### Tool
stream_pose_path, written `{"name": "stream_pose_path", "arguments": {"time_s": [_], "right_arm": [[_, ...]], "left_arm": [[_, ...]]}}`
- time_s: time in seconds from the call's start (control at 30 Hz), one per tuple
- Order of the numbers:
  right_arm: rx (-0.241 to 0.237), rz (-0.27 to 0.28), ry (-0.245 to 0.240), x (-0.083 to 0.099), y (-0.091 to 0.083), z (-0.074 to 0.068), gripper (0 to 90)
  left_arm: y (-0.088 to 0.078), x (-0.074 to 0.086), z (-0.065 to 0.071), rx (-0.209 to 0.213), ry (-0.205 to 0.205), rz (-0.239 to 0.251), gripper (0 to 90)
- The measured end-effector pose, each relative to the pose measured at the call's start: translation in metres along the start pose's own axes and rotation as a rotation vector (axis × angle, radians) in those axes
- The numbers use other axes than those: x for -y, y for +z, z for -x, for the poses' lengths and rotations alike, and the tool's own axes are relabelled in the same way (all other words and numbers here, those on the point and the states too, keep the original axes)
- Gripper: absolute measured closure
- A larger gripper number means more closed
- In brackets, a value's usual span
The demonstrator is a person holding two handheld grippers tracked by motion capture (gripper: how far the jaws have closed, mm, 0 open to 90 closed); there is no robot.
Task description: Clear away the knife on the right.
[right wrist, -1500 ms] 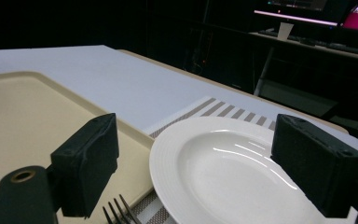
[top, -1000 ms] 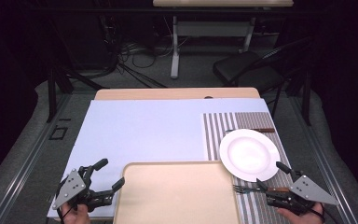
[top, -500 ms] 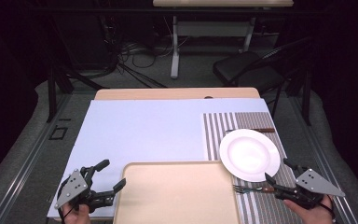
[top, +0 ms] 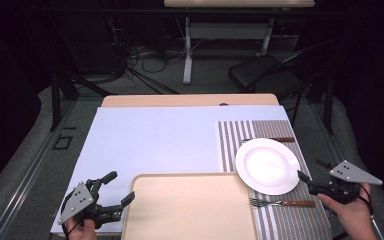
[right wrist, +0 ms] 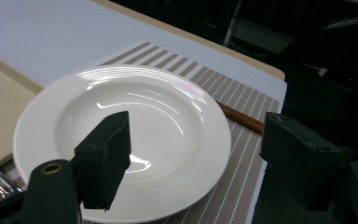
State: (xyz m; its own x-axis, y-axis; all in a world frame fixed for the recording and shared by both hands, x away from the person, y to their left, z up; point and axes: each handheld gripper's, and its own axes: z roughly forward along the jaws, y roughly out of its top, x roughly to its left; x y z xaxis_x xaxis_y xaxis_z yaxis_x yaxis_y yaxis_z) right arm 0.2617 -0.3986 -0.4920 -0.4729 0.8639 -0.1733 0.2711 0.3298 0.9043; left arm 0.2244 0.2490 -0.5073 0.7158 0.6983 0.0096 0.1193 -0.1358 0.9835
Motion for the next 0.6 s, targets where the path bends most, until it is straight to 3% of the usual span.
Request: {"name": "stream_pose_path", "arguments": {"time_s": [0.3,0.6], "right_arm": [[0.002,-0.003,0.050,0.003,0.012,0.023,24.3],[-0.005,0.007,0.073,-0.005,0.028,0.036,24.7]], "left_arm": [[0.000,0.001,0.000,-0.003,-0.007,-0.004,15.6],[-0.001,0.002,0.000,-0.008,-0.009,-0.007,15.6]]}}
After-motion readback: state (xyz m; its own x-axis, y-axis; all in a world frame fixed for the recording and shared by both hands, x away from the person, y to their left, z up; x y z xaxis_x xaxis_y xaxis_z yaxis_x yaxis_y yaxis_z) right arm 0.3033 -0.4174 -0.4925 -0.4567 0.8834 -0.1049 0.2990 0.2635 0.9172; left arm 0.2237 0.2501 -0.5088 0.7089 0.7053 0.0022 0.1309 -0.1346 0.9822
